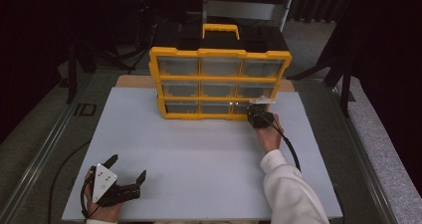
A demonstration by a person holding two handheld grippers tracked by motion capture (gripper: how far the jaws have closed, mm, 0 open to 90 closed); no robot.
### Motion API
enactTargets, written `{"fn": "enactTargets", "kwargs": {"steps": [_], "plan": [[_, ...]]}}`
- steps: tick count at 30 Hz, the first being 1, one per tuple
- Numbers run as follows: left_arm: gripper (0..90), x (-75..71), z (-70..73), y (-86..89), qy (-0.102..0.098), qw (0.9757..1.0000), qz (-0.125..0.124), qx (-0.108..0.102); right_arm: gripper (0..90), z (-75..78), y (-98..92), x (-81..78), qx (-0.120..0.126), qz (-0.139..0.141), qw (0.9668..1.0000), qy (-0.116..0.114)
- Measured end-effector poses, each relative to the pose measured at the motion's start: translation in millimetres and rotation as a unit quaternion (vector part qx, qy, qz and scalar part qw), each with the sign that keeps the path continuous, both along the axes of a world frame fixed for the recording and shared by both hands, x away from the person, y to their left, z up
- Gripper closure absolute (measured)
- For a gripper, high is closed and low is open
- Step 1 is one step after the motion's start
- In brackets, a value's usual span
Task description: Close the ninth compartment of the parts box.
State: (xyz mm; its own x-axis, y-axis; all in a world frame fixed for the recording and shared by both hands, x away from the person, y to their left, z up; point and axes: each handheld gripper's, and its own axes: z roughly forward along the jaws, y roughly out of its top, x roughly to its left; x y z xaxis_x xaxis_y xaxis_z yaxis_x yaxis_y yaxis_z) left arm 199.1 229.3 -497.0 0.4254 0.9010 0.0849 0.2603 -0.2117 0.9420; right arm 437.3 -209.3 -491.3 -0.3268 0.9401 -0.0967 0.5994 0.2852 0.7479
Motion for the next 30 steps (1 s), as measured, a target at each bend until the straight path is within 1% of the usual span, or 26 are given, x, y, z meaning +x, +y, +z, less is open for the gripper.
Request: {"fn": "enactTargets", "kwargs": {"steps": [5,6,9,13,17,21,22,23,25,28,30], "plan": [[0.0,0.0,0.3,0.4,0.0,1.0,0.001,0.0,89.7,-0.4,0.0,-0.1,-0.002,0.002,1.0,0.001],[0.0,0.0,0.4,0.4,0.0,1.0,0.0,-0.001,87.4,-0.5,-0.1,-0.4,-0.001,0.005,1.0,0.003],[0.0,-0.2,0.6,0.7,-0.001,1.0,0.001,-0.002,84.8,0.2,-0.1,-1.7,0.0,0.012,0.9999,0.007],[0.0,-0.2,0.6,0.8,-0.001,1.0,0.001,-0.002,79.3,2.8,1.0,-5.7,-0.005,0.027,0.9996,0.009],[0.0,-0.2,0.6,0.7,-0.001,1.0,0.001,-0.002,71.1,7.2,3.3,-10.4,-0.02,0.049,0.9985,0.011],[0.0,-0.2,0.7,0.8,-0.001,1.0,0.001,-0.002,64.9,12.4,4.3,-15.8,-0.026,0.067,0.9973,0.012],[0.0,-0.2,0.7,0.8,-0.001,1.0,0.001,-0.002,62.7,13.6,4.7,-17.4,-0.023,0.074,0.9969,0.017],[0.0,-0.2,0.6,0.8,-0.001,1.0,0.001,-0.002,60.8,14.9,5.3,-19.1,-0.026,0.084,0.9959,0.023],[0.0,0.0,0.6,0.8,-0.001,1.0,0.001,-0.002,57.0,17.2,8.2,-24.0,-0.041,0.1,0.9938,0.025],[0.0,-0.2,0.7,0.6,-0.002,1.0,0.001,-0.003,51.8,22.3,11.7,-31.1,-0.045,0.12,0.9914,0.028],[0.0,-0.1,0.7,0.8,-0.002,1.0,0.001,-0.004,51.0,26.7,12.8,-36.0,-0.048,0.131,0.9899,0.028]]}}
